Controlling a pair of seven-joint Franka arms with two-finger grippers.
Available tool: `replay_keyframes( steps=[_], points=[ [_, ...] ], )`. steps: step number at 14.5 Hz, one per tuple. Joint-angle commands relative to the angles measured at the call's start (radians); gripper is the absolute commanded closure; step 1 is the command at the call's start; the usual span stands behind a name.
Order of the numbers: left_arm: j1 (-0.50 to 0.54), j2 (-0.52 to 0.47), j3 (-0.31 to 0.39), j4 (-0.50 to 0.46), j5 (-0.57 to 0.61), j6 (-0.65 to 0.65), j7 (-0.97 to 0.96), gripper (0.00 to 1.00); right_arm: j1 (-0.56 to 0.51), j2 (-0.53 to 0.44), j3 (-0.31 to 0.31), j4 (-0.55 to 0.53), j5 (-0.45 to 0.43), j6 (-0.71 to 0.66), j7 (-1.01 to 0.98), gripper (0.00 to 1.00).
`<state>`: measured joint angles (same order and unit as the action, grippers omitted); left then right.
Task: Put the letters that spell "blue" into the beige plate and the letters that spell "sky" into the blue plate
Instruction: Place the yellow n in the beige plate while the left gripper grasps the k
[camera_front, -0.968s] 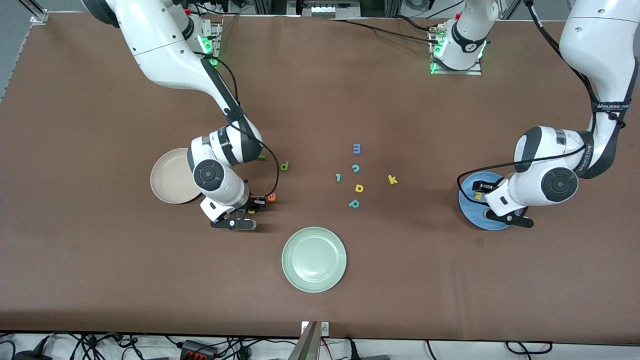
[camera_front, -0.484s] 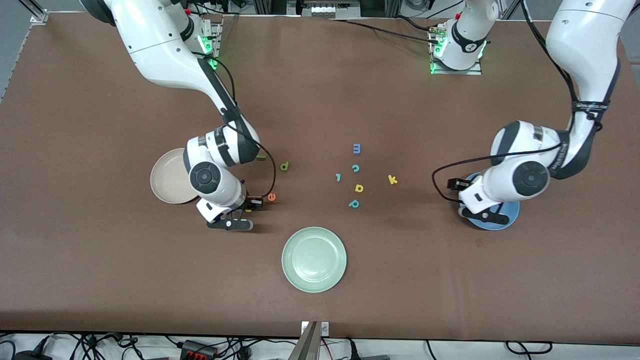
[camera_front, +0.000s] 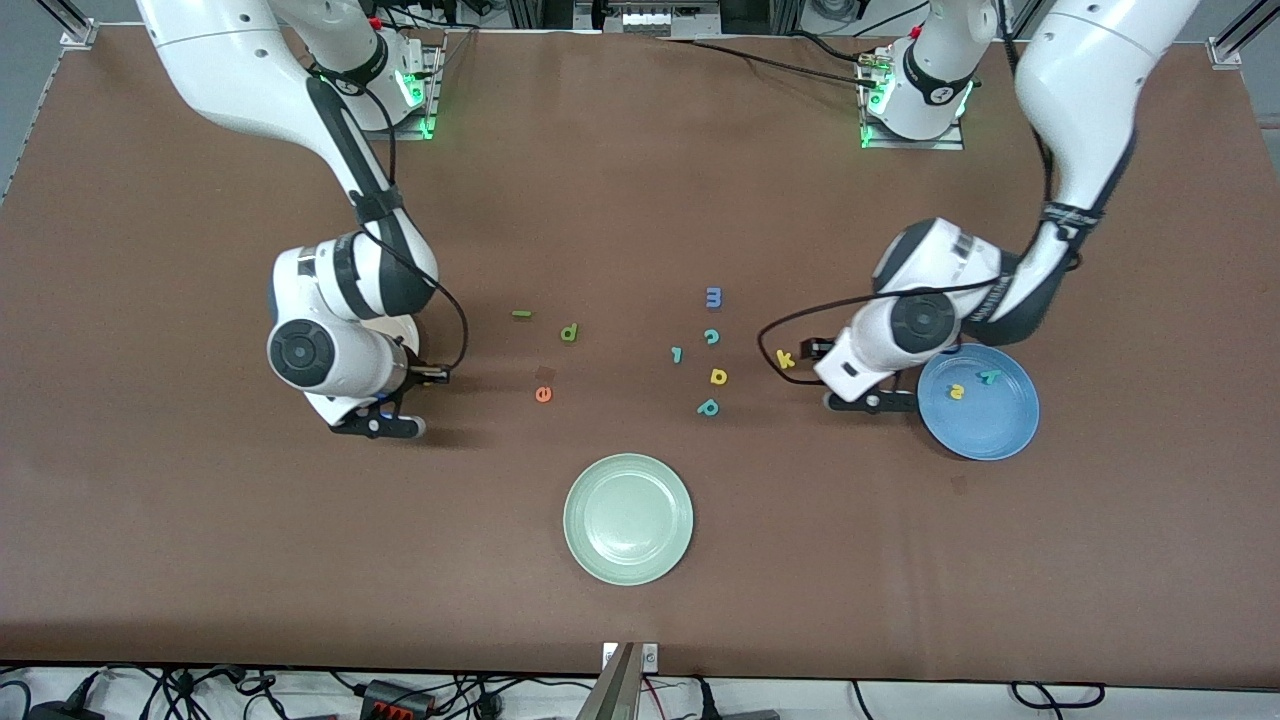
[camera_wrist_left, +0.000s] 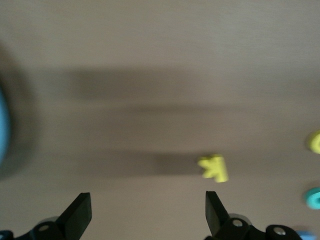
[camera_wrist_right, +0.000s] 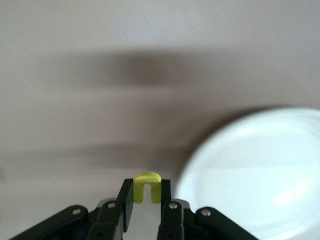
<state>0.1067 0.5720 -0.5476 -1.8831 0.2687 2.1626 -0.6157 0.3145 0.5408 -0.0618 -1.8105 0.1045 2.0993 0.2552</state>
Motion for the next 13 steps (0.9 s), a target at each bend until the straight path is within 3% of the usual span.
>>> replay_keyframes(
  steps=[1, 2, 6, 7, 8, 9, 11, 13],
  points=[
    [-0.054, 0.037, 0.002, -0.008, 0.020, 0.071, -0.148, 0.00, -0.015, -0.088, -0.025, -0.148, -0.006, 0.019, -0.043, 0.89],
    [-0.077, 0.048, 0.006, -0.010, 0.021, 0.091, -0.172, 0.00, -0.014, -0.100, -0.047, -0.174, -0.006, 0.018, -0.071, 0.89],
    [-0.079, 0.083, 0.012, -0.010, 0.061, 0.141, -0.179, 0.19, -0.041, -0.093, -0.107, -0.216, -0.006, 0.054, -0.180, 0.87],
    [-0.082, 0.088, 0.014, -0.010, 0.081, 0.143, -0.183, 0.26, -0.057, -0.081, -0.107, -0.216, -0.006, 0.074, -0.195, 0.76],
    [-0.079, 0.089, 0.015, -0.010, 0.102, 0.143, -0.185, 0.32, -0.060, -0.065, -0.107, -0.211, -0.003, 0.091, -0.194, 0.30],
    [-0.075, 0.101, 0.018, -0.007, 0.121, 0.146, -0.187, 0.35, -0.063, -0.065, -0.107, -0.207, -0.002, 0.091, -0.194, 0.00],
    [-0.073, 0.109, 0.020, -0.005, 0.126, 0.169, -0.187, 0.39, -0.052, -0.100, -0.104, -0.198, -0.002, 0.053, -0.195, 0.00],
    [-0.073, 0.109, 0.021, -0.005, 0.126, 0.174, -0.187, 0.68, -0.041, -0.137, -0.066, -0.194, -0.002, 0.025, -0.256, 0.00]
  ],
)
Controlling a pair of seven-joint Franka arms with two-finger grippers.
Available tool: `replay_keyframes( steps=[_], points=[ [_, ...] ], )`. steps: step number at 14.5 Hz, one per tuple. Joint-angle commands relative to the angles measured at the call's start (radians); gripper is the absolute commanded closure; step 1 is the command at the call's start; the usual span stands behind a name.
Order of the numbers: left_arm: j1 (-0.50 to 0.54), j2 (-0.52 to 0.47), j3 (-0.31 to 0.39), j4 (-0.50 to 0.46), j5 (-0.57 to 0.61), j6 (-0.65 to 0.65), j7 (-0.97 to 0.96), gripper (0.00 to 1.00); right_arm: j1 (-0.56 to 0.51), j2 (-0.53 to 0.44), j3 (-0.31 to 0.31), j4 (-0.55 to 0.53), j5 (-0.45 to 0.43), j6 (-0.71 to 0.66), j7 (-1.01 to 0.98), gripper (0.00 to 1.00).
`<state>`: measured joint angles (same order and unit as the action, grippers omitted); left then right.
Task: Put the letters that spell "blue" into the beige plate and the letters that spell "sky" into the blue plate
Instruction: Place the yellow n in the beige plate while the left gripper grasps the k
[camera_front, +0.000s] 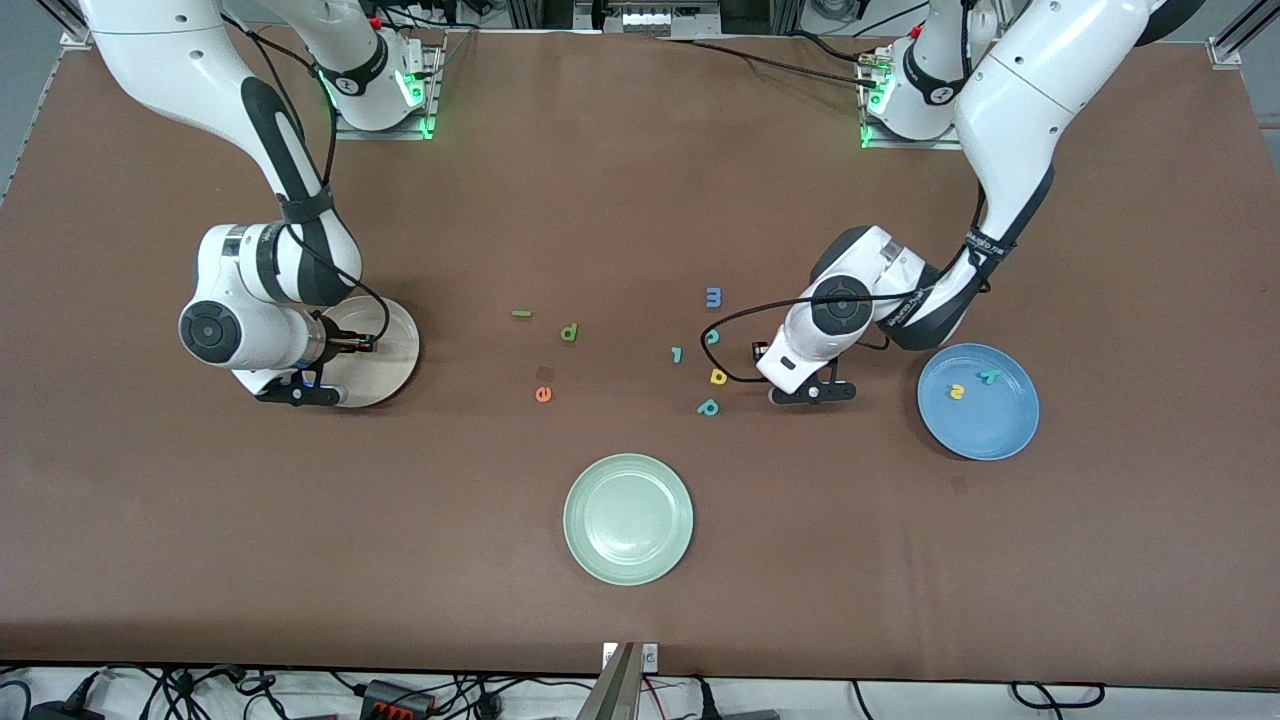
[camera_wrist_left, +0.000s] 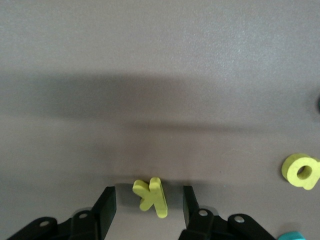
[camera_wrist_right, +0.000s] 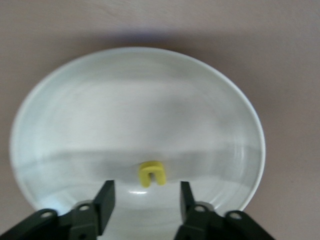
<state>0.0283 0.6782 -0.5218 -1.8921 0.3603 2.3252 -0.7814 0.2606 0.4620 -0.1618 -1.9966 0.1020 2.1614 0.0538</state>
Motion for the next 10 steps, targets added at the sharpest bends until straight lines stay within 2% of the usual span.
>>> replay_keyframes(
  steps=[1, 5, 6, 8, 10],
  points=[
    [0.007, 0.003, -0.006, 0.002, 0.031, 0.011, -0.021, 0.78, 0.012, -0.062, 0.066, -0.010, 0.008, -0.038, -0.151, 0.00],
    [0.012, -0.012, -0.004, 0.010, 0.034, -0.009, -0.021, 0.90, 0.014, -0.079, 0.194, -0.014, 0.062, -0.023, -0.418, 0.00],
    [0.019, -0.053, -0.001, 0.024, 0.034, -0.065, -0.010, 0.90, 0.017, -0.079, 0.223, -0.017, 0.062, -0.011, -0.458, 0.00],
    [0.068, -0.095, -0.009, 0.100, 0.034, -0.223, 0.092, 0.90, 0.048, -0.079, 0.251, -0.075, 0.061, 0.107, -0.585, 0.00],
    [0.113, -0.126, -0.011, 0.140, 0.031, -0.299, 0.166, 0.90, 0.109, -0.075, 0.251, -0.151, 0.061, 0.262, -0.685, 0.00]
  ],
)
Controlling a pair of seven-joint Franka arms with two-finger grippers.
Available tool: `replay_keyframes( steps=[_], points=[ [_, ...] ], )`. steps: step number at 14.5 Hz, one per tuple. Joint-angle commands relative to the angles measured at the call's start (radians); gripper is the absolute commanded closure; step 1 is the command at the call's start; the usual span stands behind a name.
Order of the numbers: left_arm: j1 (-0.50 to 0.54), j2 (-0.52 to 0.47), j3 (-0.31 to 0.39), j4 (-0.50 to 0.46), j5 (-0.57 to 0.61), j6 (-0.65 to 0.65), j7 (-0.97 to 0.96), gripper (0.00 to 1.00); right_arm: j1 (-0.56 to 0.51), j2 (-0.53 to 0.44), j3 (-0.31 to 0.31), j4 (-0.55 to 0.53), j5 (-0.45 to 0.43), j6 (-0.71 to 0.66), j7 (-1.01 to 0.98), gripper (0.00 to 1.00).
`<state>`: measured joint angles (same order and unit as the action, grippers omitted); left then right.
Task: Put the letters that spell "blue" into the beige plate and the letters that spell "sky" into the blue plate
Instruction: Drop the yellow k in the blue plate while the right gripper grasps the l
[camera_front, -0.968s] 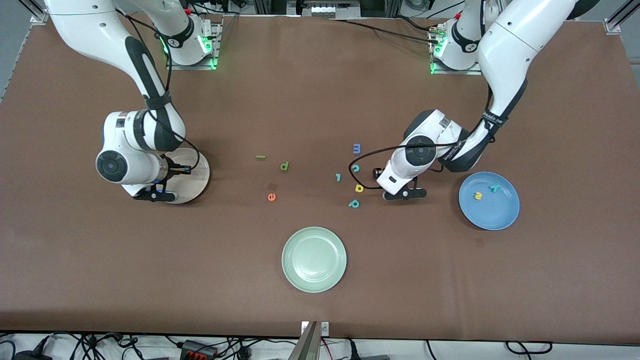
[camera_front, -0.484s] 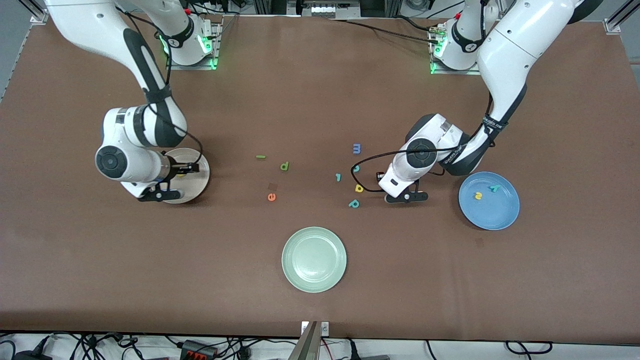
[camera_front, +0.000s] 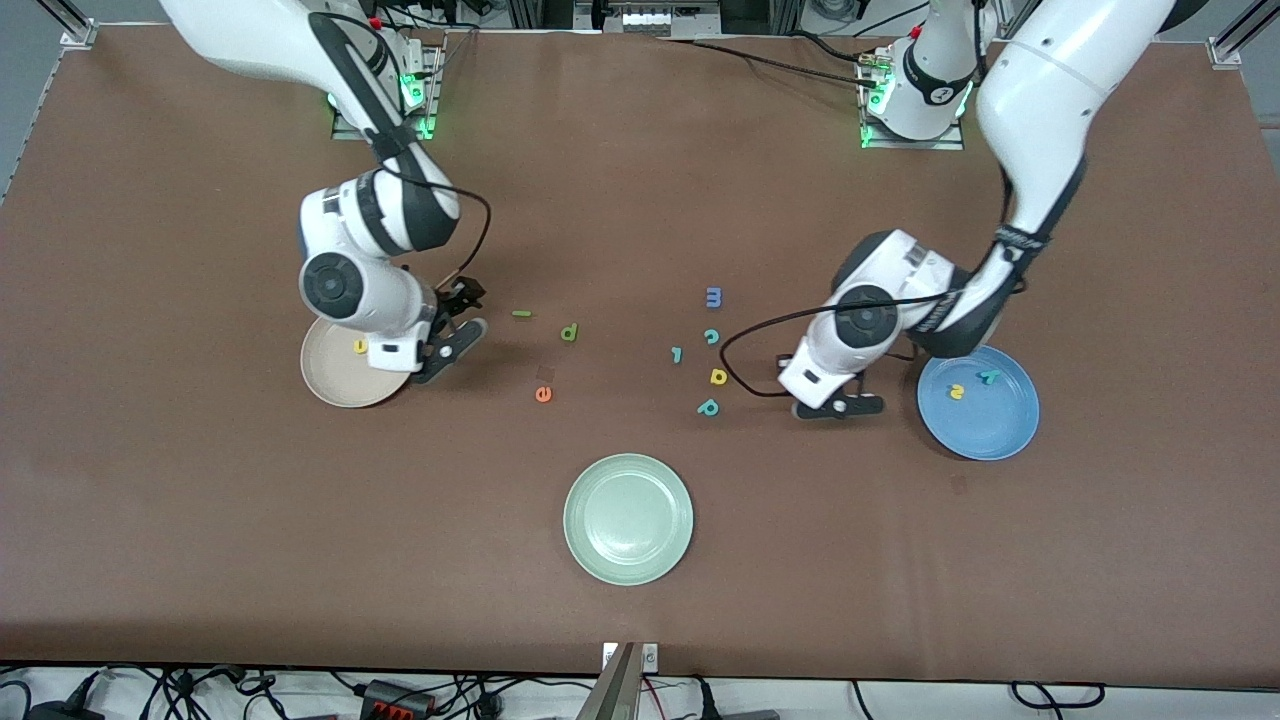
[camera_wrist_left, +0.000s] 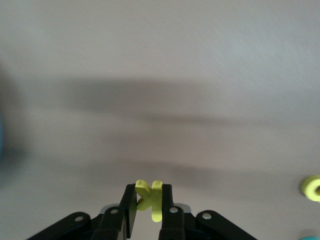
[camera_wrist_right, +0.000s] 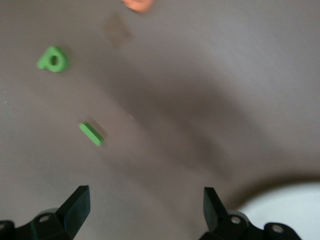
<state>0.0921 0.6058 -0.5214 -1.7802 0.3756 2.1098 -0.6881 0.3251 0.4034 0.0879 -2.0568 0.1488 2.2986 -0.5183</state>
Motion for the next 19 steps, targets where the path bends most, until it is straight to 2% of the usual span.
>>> replay_keyframes(
  steps=[1, 3, 5, 6, 7, 9, 10, 11, 12, 13, 15, 17, 19],
  points=[
    [0.058, -0.064, 0.000, 0.028, 0.019, -0.114, 0.082, 0.90, 0.078, -0.014, 0.001, -0.117, 0.012, 0.172, -0.121, 0.00],
    [0.134, -0.066, 0.003, 0.027, 0.020, -0.154, 0.174, 0.90, 0.145, -0.014, 0.000, -0.132, 0.003, 0.209, -0.152, 0.01],
    [0.214, -0.046, 0.001, 0.024, 0.020, -0.156, 0.254, 0.90, 0.179, -0.014, -0.002, -0.129, -0.008, 0.217, -0.209, 0.17],
    [0.234, -0.023, 0.003, 0.022, 0.020, -0.149, 0.265, 0.90, 0.184, -0.012, -0.002, -0.131, -0.023, 0.231, -0.239, 0.28],
    [0.248, -0.014, 0.004, 0.024, 0.026, -0.146, 0.268, 0.89, 0.181, -0.008, -0.004, -0.129, -0.041, 0.240, -0.265, 0.33],
    [0.279, 0.002, 0.006, 0.024, 0.081, -0.143, 0.281, 0.86, 0.170, 0.012, -0.008, -0.121, -0.095, 0.281, -0.290, 0.33],
    [0.293, 0.003, 0.006, 0.027, 0.085, -0.140, 0.320, 0.79, 0.169, 0.029, -0.008, -0.120, -0.100, 0.303, -0.290, 0.33],
    [0.296, 0.000, 0.006, 0.028, 0.085, -0.139, 0.352, 0.57, 0.175, 0.038, -0.010, -0.121, -0.101, 0.318, -0.290, 0.34],
    [0.307, -0.001, 0.004, 0.028, 0.086, -0.139, 0.387, 0.14, 0.181, 0.046, -0.010, -0.121, -0.104, 0.323, -0.290, 0.34],
    [0.310, -0.006, 0.003, 0.034, 0.085, -0.142, 0.435, 0.00, 0.186, 0.055, -0.010, -0.121, -0.112, 0.324, -0.290, 0.34],
    [0.304, -0.006, -0.006, 0.102, 0.074, -0.168, 0.482, 0.00, 0.186, 0.063, -0.008, -0.117, -0.155, 0.326, -0.290, 0.38],
    [0.284, -0.006, -0.025, 0.166, 0.065, -0.247, 0.487, 0.00, 0.187, 0.075, -0.008, -0.109, -0.173, 0.326, -0.290, 0.46],
    [0.285, -0.008, -0.074, 0.252, 0.065, -0.357, 0.487, 0.00, 0.187, 0.080, -0.008, -0.109, -0.175, 0.325, -0.290, 0.61]
  ],
)
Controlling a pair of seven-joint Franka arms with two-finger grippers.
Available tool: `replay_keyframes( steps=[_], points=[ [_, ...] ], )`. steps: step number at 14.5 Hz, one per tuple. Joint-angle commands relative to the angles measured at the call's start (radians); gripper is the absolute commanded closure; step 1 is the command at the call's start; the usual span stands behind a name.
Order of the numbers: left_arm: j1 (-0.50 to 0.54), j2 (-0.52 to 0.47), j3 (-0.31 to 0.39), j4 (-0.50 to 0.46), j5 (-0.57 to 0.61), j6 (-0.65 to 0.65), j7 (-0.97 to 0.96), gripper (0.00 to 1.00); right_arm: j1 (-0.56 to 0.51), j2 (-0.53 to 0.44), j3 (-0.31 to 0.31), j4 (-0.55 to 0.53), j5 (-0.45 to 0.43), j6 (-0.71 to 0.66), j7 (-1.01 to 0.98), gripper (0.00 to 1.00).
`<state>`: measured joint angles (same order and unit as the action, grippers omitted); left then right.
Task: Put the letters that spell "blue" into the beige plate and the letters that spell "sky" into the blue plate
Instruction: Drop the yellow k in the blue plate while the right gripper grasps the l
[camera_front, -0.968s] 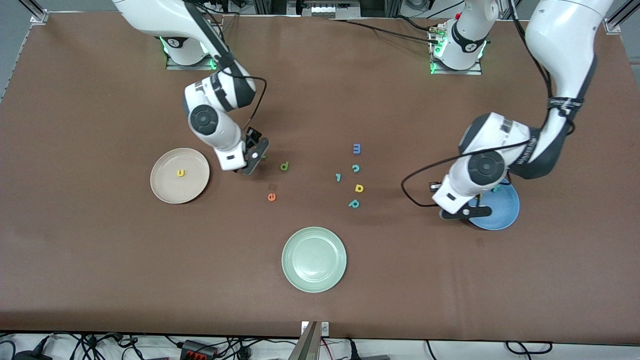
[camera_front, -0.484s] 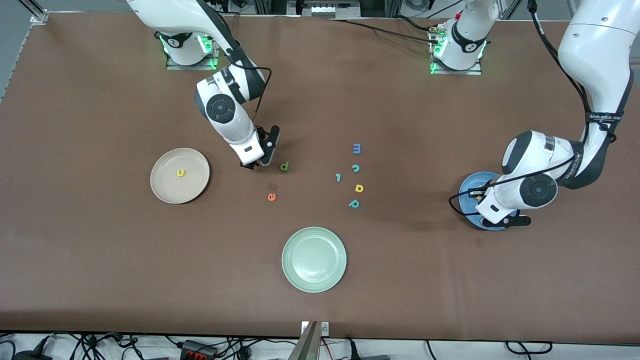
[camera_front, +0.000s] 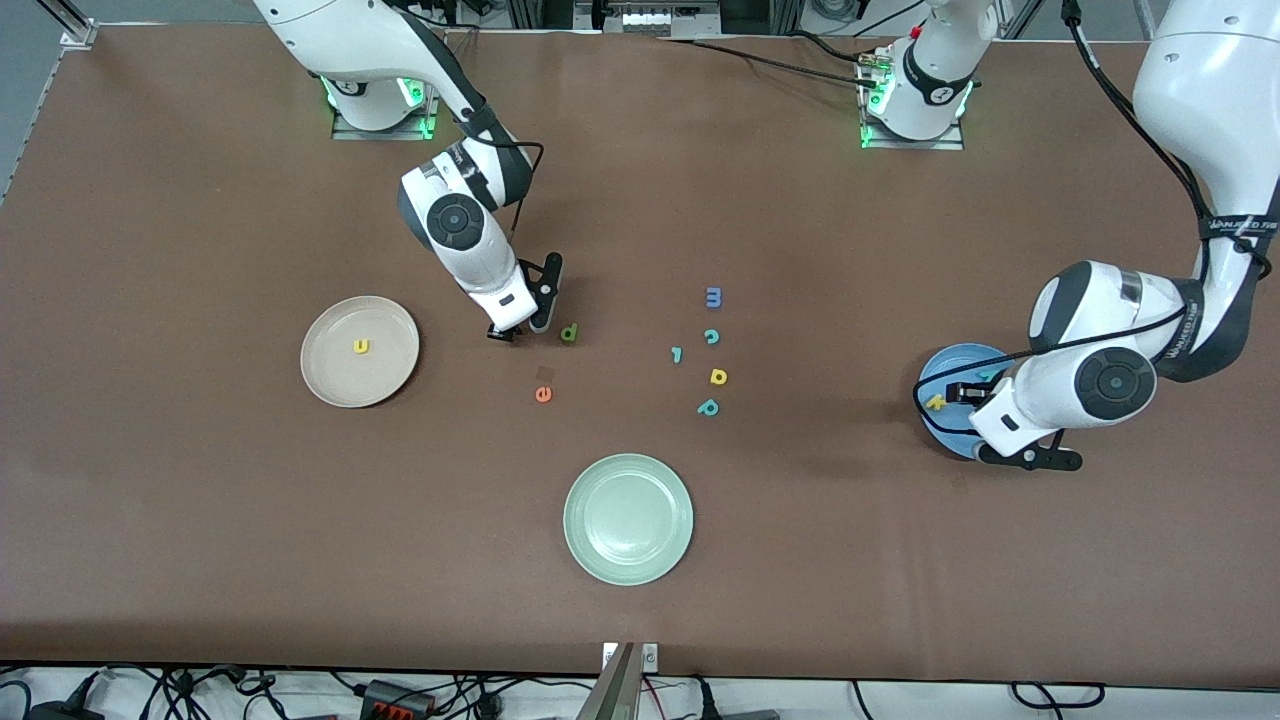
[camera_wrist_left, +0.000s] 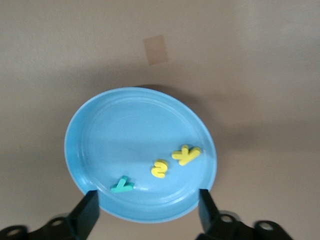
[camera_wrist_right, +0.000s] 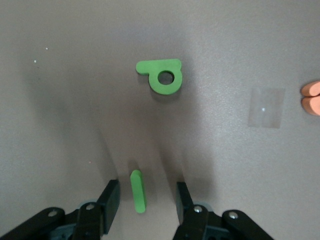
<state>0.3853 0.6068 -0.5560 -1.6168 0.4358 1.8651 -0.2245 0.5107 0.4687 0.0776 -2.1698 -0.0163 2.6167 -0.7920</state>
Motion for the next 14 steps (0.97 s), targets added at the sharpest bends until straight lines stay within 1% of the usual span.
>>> replay_keyframes(
  steps=[1, 2, 4, 5, 6, 7, 8, 9, 10, 11, 12, 13, 14],
  points=[
    [-0.006, -0.012, -0.057, 0.127, 0.004, -0.171, 0.025, 0.00, 0.005, 0.014, 0.002, 0.004, -0.010, 0.005, -0.016, 0.71],
    [-0.003, -0.019, -0.082, 0.171, 0.004, -0.232, 0.030, 0.00, 0.012, 0.014, 0.002, 0.004, -0.010, 0.005, -0.015, 0.81],
    [0.001, -0.024, -0.131, 0.253, 0.006, -0.346, 0.059, 0.00, 0.019, 0.013, 0.002, 0.004, -0.010, 0.002, -0.010, 0.98],
    [-0.003, -0.024, -0.131, 0.315, -0.012, -0.406, 0.074, 0.00, 0.017, 0.011, 0.002, 0.004, -0.010, 0.000, -0.003, 1.00],
    [-0.023, -0.062, -0.116, 0.339, -0.073, -0.429, 0.109, 0.00, 0.015, 0.011, 0.002, 0.004, -0.008, -0.003, 0.000, 1.00],
    [-0.031, -0.123, -0.067, 0.318, -0.138, -0.429, 0.132, 0.00, 0.011, 0.010, 0.002, 0.004, -0.007, -0.003, 0.013, 1.00],
    [-0.073, -0.195, 0.027, 0.286, -0.232, -0.429, 0.148, 0.00, 0.002, 0.002, -0.002, 0.005, -0.007, -0.007, 0.025, 1.00],
    [-0.153, -0.259, 0.171, 0.256, -0.353, -0.429, 0.175, 0.00, -0.010, -0.008, -0.022, 0.005, -0.005, -0.023, 0.043, 1.00],
    [-0.219, -0.310, 0.297, 0.235, -0.435, -0.431, 0.206, 0.00, -0.015, -0.018, -0.038, 0.008, -0.005, -0.033, 0.069, 1.00],
    [-0.270, -0.368, 0.380, 0.194, -0.484, -0.426, 0.246, 0.00, -0.017, -0.028, -0.074, 0.011, -0.005, -0.046, 0.095, 1.00],
    [-0.298, -0.454, 0.428, 0.114, -0.508, -0.413, 0.286, 0.00, -0.015, -0.050, -0.108, 0.012, -0.005, -0.062, 0.109, 1.00],
    [-0.315, -0.557, 0.436, 0.027, -0.503, -0.349, 0.289, 0.00, -0.015, -0.076, -0.146, 0.013, -0.005, -0.111, 0.119, 1.00],
    [-0.324, -0.628, 0.442, -0.042, -0.499, -0.296, 0.286, 0.00, -0.015, -0.099, -0.195, 0.015, -0.005, -0.160, 0.125, 1.00]
  ],
)
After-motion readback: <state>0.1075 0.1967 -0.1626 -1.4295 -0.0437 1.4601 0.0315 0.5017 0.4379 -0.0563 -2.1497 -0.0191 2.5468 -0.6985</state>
